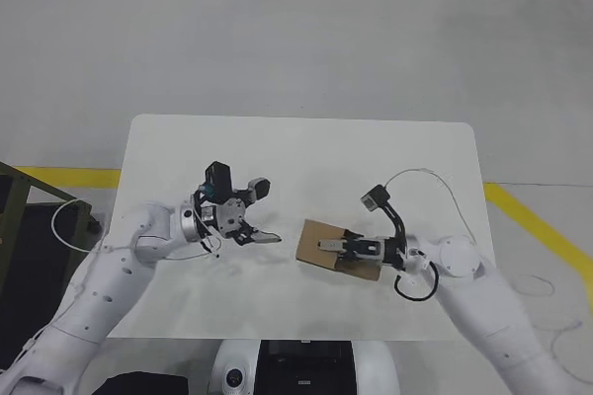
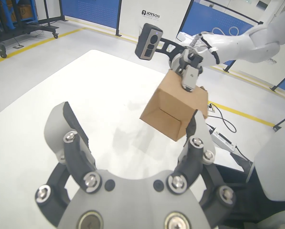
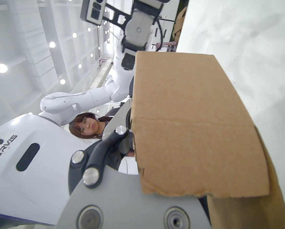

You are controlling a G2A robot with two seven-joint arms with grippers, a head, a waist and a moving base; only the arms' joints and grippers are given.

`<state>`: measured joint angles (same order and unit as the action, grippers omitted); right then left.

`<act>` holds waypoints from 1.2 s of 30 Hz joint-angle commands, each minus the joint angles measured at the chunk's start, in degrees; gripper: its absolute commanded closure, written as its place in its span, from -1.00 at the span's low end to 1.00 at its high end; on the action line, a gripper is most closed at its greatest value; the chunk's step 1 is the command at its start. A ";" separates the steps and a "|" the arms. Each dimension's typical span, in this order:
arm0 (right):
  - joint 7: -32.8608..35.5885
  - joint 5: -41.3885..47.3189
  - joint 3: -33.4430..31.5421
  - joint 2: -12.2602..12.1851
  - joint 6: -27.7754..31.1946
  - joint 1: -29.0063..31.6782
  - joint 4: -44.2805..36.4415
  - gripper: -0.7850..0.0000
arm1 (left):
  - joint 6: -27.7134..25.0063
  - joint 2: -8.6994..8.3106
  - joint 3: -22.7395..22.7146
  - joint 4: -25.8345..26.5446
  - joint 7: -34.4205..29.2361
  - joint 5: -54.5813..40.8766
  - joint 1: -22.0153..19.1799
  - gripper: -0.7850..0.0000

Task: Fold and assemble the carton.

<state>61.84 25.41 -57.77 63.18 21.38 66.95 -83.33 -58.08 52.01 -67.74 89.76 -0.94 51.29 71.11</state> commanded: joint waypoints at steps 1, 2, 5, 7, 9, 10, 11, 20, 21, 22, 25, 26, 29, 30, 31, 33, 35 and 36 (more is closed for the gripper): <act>-0.11 -0.77 1.84 0.60 -0.11 -2.36 2.80 1.00 | 0.08 -0.24 -0.06 -0.59 1.03 3.03 0.68 -1.00; 0.02 -0.86 2.71 0.92 -0.05 -3.34 3.99 1.00 | 0.08 -0.36 0.05 -1.00 1.66 4.07 0.91 -1.00; -0.27 -2.05 5.24 1.88 0.03 -6.25 7.56 1.00 | 0.08 -0.74 0.52 -2.73 3.25 6.90 1.18 -1.00; -0.52 -2.23 7.00 2.61 0.00 -7.97 9.71 1.00 | 0.08 -0.99 1.16 -3.43 4.57 8.64 1.21 -1.00; -0.91 -2.81 8.81 3.38 -0.35 -9.68 11.78 1.00 | 0.08 -1.31 1.56 -4.19 5.82 11.20 1.12 -1.00; -1.22 -3.26 9.77 3.79 -0.57 -10.47 12.68 1.00 | 0.08 -1.46 1.68 -4.62 6.59 12.50 1.09 -1.00; -1.55 -3.52 10.69 4.20 -0.70 -11.16 13.49 1.00 | 0.08 -1.59 1.78 -5.02 7.48 13.74 1.09 -1.00; -2.94 -2.83 16.64 7.66 -1.25 -15.80 21.09 1.00 | 0.08 -2.43 1.33 -7.83 15.05 21.70 1.77 -1.00; -2.87 -2.54 17.05 7.98 -1.20 -16.09 21.75 1.00 | 0.08 -2.45 1.29 -7.81 15.66 22.33 1.91 -1.00; -2.79 -2.30 17.38 8.27 -1.00 -16.40 22.42 0.80 | 0.08 -2.47 1.29 -7.69 16.19 22.97 2.03 -1.00; -2.63 -1.73 18.10 9.00 -0.61 -17.13 24.45 0.12 | 0.16 -2.47 1.46 -7.44 17.43 24.84 2.16 -1.00; -2.47 -1.03 18.18 9.22 -0.49 -17.20 25.00 -0.64 | 0.68 -2.44 1.64 -7.26 17.38 26.04 1.99 -1.00; -2.15 -0.18 18.03 9.59 0.09 -17.58 26.54 -1.00 | 3.17 -2.12 3.24 -6.37 16.99 30.19 1.60 -1.00; -1.93 -0.03 17.88 9.63 0.30 -17.61 26.83 -1.00 | 3.58 -1.98 3.89 -6.47 17.00 31.27 1.32 -1.00; -1.79 0.01 17.67 9.61 0.51 -17.58 26.99 -1.00 | 4.08 -1.84 4.57 -6.48 16.86 32.52 0.89 -1.00; -1.70 -0.14 17.06 9.45 1.09 -17.25 26.86 -1.00 | 4.24 -1.51 5.86 -7.04 17.46 33.61 0.09 -1.00; -1.91 -0.37 16.14 9.09 1.67 -16.54 26.33 -1.00 | 4.35 -1.21 6.83 -7.99 18.13 34.30 -0.86 -1.00; -1.91 -0.38 15.55 8.84 2.01 -15.96 25.73 -1.00 | 4.40 -1.05 7.31 -8.46 18.47 34.59 -1.29 -1.00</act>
<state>60.00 25.08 -41.56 72.30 23.05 50.38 -57.00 -53.76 50.79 -60.99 81.89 17.11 85.56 70.33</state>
